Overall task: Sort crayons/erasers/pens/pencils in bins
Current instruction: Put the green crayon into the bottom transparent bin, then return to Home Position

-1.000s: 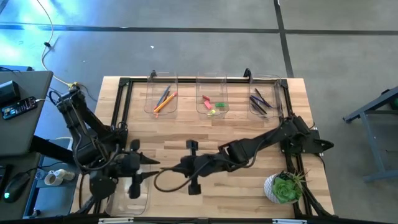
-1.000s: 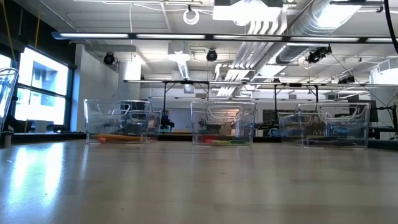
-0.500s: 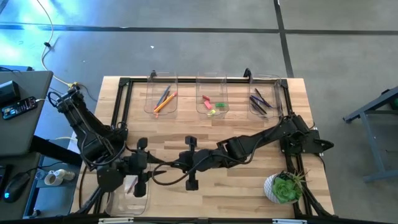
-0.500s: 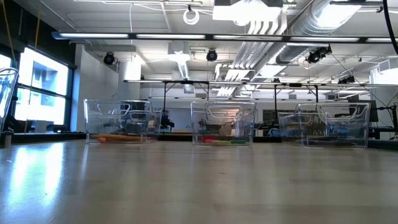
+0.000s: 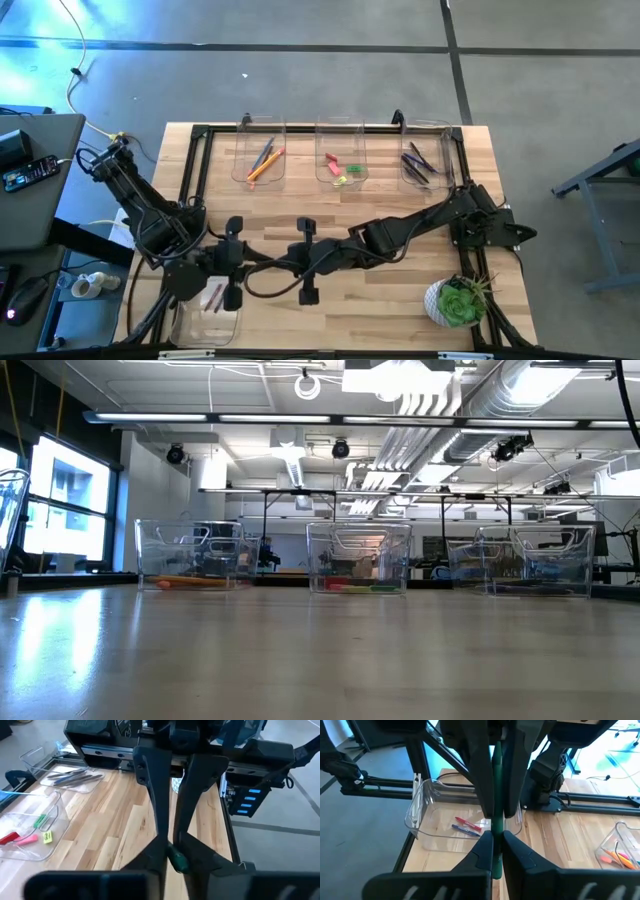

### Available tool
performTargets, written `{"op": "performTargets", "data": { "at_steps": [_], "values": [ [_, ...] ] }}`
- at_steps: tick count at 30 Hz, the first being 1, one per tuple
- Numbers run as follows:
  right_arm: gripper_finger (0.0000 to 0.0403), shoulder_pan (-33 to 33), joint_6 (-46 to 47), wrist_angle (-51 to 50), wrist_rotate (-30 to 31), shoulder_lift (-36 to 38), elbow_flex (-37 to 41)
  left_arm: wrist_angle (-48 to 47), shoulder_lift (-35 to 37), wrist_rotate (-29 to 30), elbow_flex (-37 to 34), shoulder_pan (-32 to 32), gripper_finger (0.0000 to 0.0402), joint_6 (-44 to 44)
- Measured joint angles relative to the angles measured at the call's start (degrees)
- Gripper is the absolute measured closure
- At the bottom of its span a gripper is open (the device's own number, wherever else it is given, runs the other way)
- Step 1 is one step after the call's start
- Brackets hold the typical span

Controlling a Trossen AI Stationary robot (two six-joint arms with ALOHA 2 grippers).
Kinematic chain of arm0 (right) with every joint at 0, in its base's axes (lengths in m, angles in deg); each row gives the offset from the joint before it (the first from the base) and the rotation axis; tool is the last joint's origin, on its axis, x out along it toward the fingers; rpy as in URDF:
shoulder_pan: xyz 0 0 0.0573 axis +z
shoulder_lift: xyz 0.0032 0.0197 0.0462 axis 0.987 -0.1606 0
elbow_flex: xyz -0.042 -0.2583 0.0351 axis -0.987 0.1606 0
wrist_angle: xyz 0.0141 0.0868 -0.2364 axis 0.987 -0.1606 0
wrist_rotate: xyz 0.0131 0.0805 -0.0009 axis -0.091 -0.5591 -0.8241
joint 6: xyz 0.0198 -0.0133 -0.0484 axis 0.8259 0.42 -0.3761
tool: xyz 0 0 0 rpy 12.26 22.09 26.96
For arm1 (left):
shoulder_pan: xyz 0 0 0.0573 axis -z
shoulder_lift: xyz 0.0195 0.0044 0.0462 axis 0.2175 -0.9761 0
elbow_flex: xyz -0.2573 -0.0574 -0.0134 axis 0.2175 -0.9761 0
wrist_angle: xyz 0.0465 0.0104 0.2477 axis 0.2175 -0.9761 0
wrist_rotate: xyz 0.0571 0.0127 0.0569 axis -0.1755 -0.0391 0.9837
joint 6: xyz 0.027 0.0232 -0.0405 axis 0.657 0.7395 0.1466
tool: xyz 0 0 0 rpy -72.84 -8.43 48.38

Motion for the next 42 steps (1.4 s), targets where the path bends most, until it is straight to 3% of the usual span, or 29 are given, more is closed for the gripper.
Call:
{"op": "performTargets", "data": {
  "at_steps": [4,12,19,26,33,42],
  "values": [
    [0.0392,0.0,0.0,0.0,-0.3,0.0,0.0,0.0,0.0,0.0,0.0,0.0,0.0392,0.1],
    [0.0335,0.0,0.2,0.0,0.6,0.0,0.0,-4.4,0.1,-2.4,0.0,0.1,0.0386,-1.8],
    [0.0256,-0.1,1.7,-4.3,0.6,1.7,0.0,-25.2,4.2,-11.1,0.0,3.4,0.0390,-18.5],
    [0.0229,-0.4,4.4,-8.2,0.5,2.7,0.0,-41.2,4.5,-19.4,-0.2,11.3,0.0389,-35.1],
    [0.0231,-0.4,4.3,-8.9,0.5,2.7,0.0,-39.7,4.3,-23.9,-4.2,15.5,0.0376,-43.9],
    [0.0231,-2.0,6.5,-12.2,0.0,3.9,0.0,-29.1,4.3,-27.2,-7.1,16.2,0.0277,-45.3]
  ]
}}
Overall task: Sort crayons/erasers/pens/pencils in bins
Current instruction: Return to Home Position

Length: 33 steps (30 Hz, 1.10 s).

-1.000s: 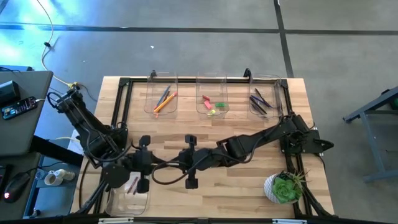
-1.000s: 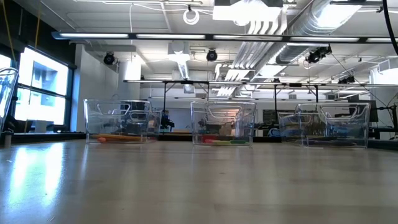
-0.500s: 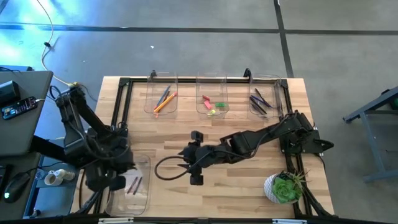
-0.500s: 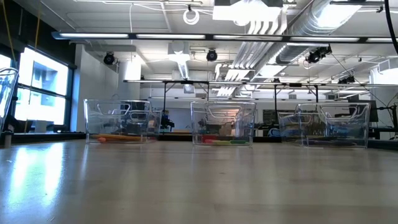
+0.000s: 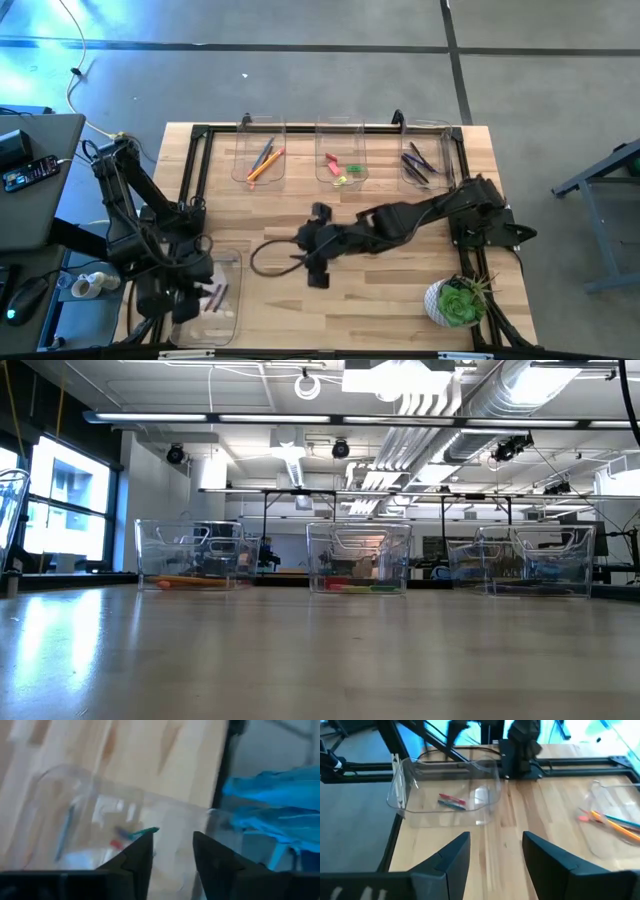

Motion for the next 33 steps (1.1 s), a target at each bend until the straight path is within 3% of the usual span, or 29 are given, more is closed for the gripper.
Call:
{"op": "performTargets", "data": {
  "at_steps": [2,6,9,11,14,17,24,33],
  "values": [
    [0.0231,-0.6,0.4,-2.9,-0.6,2.2,0.0,3.8,0.3,3.3,0.0,0.0,0.0260,4.2],
    [0.0231,-1.8,-2.1,-10.8,0.8,8.5,0.0,11.5,1.9,15.4,0.0,-1.9,0.0253,16.0],
    [0.0231,-2.5,-4.7,-14.0,4.3,13.9,1.4,18.6,3.5,18.0,-0.7,-7.6,0.0268,25.0],
    [0.0231,-3.0,-5.7,-14.9,6.9,18.1,3.8,26.4,4.8,15.0,-2.7,-13.2,0.0283,32.2],
    [0.0231,-4.2,-6.5,-14.2,10.1,25.5,10.3,40.6,6.5,4.8,-6.8,-22.5,0.0307,42.4],
    [0.0231,-6.0,-6.4,-9.9,10.2,33.9,20.3,46.3,7.5,-2.7,-9.6,-30.5,0.0329,48.3],
    [0.0231,-10.6,-3.9,5.1,9.1,54.0,47.6,49.1,14.2,-4.2,-15.4,-38.8,0.0366,58.6],
    [0.0231,-12.4,1.1,18.0,9.1,75.2,71.7,63.5,34.5,-4.2,-36.8,-41.7,0.0400,59.0]
  ]
}}
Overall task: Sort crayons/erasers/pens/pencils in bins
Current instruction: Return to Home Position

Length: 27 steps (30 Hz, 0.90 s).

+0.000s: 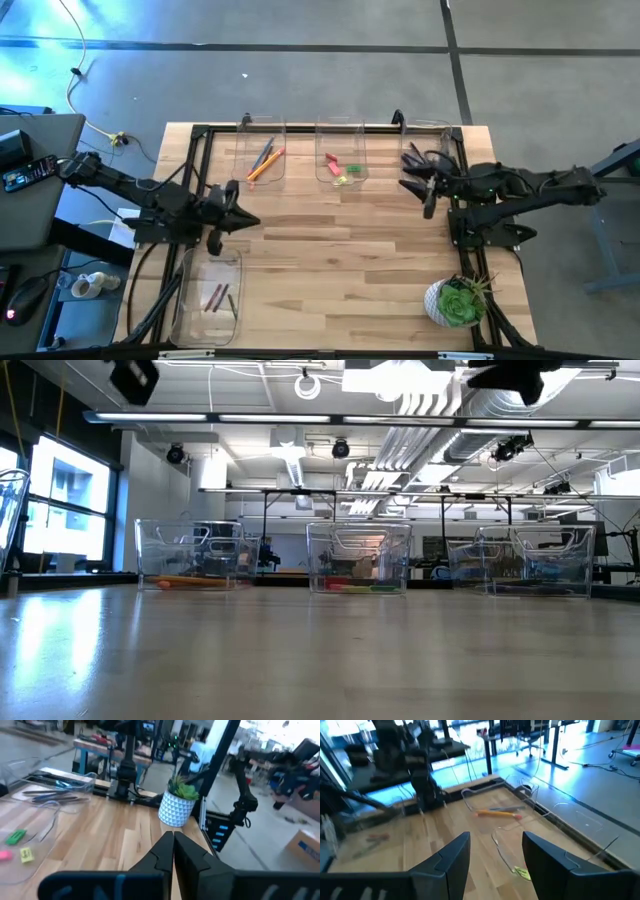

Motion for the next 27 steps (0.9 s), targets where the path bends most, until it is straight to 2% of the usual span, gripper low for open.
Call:
{"op": "performTargets", "data": {
  "at_steps": [8,13,19,27],
  "values": [
    [0.0231,0.0,4.7,5.8,0.1,11.9,15.2,10.5,16.2,1.9,-18.1,-0.7,0.0401,0.0],
    [0.0231,0.0,7.0,8.3,0.3,16.2,22.8,14.0,23.2,2.4,-25.5,-0.7,0.0401,-0.3],
    [0.0231,0.0,11.3,14.0,0.9,19.7,31.5,11.4,28.3,2.7,-28.5,-0.7,0.0401,0.0],
    [0.0231,0.0,13.1,26.3,1.0,22.0,41.3,8.9,29.1,4.7,-28.4,-0.7,0.0401,-0.5]
  ]
}}
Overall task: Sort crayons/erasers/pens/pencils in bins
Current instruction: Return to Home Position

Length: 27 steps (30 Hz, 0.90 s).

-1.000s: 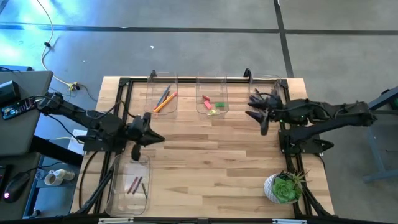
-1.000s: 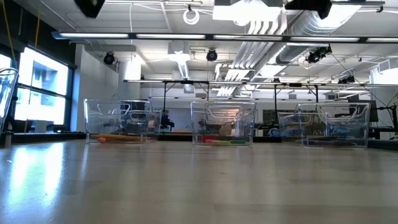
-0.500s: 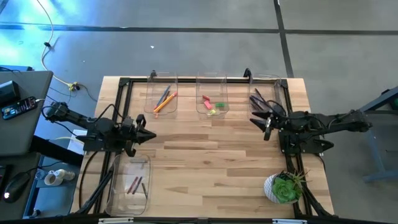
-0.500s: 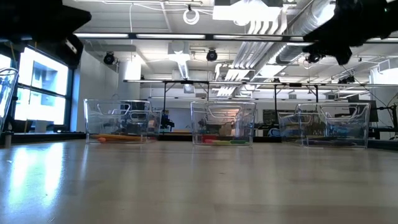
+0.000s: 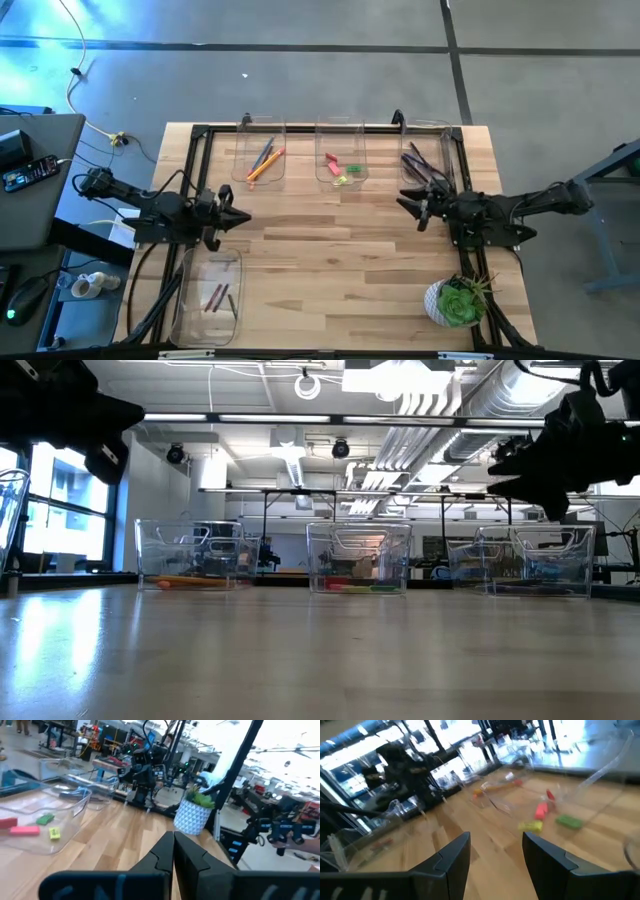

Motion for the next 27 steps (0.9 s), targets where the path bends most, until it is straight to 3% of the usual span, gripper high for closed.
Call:
{"op": "performTargets", "data": {
  "at_steps": [10,17,27],
  "values": [
    [0.0231,0.0,6.3,-1.9,7.5,-0.6,0.3,-3.4,0.0,0.5,0.0,0.0,0.0401,-0.5],
    [0.0231,0.0,4.8,-2.0,4.1,-0.6,0.3,-3.4,0.0,0.5,0.0,0.0,0.0401,-0.5],
    [0.0231,0.0,3.1,-2.1,4.0,-0.6,0.3,-3.4,0.0,0.5,0.0,0.0,0.0401,-0.5]
  ]
}}
